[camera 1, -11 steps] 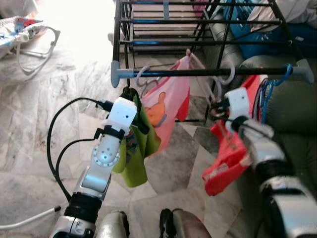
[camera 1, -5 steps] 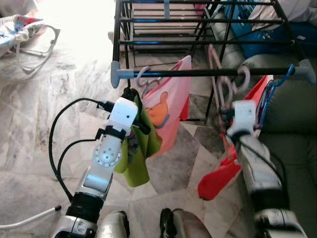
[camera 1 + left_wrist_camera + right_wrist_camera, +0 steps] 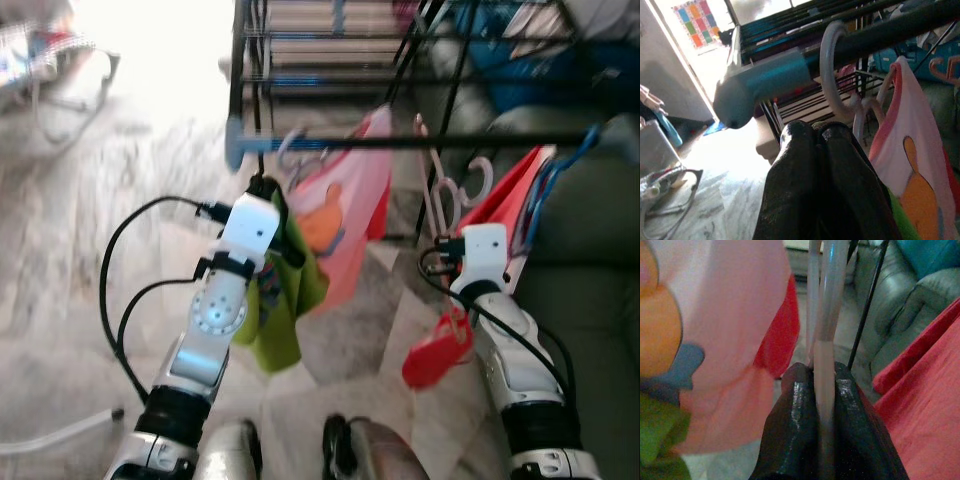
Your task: Hang hanger
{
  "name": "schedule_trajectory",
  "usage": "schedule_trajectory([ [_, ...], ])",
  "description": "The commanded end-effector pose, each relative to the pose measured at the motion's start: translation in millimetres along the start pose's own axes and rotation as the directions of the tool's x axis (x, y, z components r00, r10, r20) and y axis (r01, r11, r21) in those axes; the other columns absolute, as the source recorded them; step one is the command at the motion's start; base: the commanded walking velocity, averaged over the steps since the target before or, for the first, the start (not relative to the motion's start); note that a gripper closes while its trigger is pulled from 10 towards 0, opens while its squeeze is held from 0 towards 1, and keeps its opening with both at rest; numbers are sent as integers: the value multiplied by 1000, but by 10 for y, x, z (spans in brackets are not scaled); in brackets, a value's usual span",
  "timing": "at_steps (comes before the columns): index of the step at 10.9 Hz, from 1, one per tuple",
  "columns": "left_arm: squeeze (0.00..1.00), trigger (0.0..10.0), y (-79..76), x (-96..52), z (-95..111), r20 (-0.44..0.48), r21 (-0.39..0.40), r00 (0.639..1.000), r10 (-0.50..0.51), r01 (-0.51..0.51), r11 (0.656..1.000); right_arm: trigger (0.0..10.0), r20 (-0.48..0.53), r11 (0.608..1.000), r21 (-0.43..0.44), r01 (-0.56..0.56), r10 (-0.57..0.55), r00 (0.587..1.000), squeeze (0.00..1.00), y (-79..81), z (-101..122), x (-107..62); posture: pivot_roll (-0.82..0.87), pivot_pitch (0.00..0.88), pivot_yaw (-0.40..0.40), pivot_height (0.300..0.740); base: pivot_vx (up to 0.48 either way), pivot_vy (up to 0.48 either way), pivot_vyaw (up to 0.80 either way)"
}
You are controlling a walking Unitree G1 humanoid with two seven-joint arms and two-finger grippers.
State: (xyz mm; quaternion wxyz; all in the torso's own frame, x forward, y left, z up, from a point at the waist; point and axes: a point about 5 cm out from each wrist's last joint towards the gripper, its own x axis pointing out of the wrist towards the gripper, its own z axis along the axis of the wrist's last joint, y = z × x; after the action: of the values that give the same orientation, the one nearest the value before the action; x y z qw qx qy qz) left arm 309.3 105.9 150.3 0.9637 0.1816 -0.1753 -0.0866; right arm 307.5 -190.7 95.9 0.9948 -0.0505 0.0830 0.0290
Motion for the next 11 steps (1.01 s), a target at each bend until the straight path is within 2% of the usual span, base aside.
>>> schedule_trajectory([
  [1,0,10000,-4,-15,-4,-6,8,1000,-5,5,1000,10000,-9,1000,-9,1,-1,1000,0,4,-7,-15,-104,161,-35,740,-307,0,0],
  [11,0,10000,-3,-8,-6,-15,6,1000,-3,3,1000,10000,-35,1000,22,-11,12,999,0,51,-33,-12,-104,163,-37,740,-302,0,0],
])
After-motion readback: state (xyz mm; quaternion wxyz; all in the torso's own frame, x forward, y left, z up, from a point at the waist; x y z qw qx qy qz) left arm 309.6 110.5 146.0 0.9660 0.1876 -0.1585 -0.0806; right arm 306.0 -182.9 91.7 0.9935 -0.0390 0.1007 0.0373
